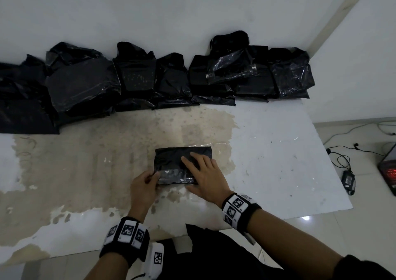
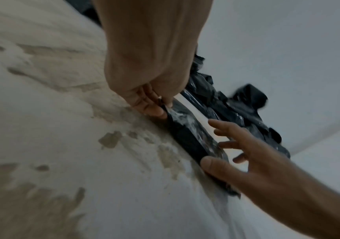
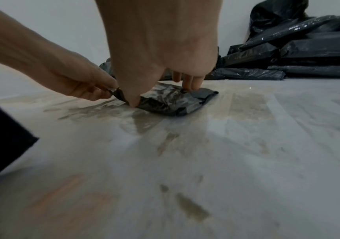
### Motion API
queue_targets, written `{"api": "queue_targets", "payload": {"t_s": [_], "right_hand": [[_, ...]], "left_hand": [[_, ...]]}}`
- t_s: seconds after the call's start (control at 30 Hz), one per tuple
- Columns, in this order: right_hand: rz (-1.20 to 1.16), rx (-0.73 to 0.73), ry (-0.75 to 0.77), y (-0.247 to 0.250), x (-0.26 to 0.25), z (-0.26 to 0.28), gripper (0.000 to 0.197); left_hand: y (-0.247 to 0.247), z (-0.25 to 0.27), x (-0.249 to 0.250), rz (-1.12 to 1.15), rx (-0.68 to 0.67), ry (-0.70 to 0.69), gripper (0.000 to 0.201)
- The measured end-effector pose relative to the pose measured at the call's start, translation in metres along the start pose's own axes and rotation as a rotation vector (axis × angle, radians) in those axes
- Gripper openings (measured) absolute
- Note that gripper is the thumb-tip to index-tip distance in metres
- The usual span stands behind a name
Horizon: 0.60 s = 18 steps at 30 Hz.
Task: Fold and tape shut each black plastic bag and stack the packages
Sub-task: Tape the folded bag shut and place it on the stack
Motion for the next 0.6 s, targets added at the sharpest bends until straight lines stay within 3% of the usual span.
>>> {"api": "queue_targets", "payload": {"t_s": [0.13, 0.23, 0.5, 0.6], "right_hand": [[-0.029, -0.167, 0.036, -0.004, 0.014, -0.023, 0.114], [0.001, -0.269, 0.079, -0.015, 0.022, -0.033, 0.117], [-0.039, -0.068, 0.154, -0.001, 0.023, -0.03, 0.087], [-0.045, 0.026, 0.111, 0.01, 0.028, -0.016, 0.082]], "left_hand": [[-0.003, 0.005, 0.001, 0.214, -0.045, 0.089, 0.011], [-0.005, 0.007, -0.004, 0.307, -0.055, 0.192, 0.009], [-0.009, 0.007, 0.016, 0.377, -0.034, 0.15, 0.007], [-0.024, 0.004, 0.041, 0.486, -0.117, 0.141, 0.014]]}}
Point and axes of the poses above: each hand's wrist, its own z-axis away from the middle knuckle, its own y-axis out of the back of the hand, x = y × z, the point moved 8 cm from there along -z, towards the middle knuckle, and after that the axes turned 3 degrees about -x, right-handed, at the moved point
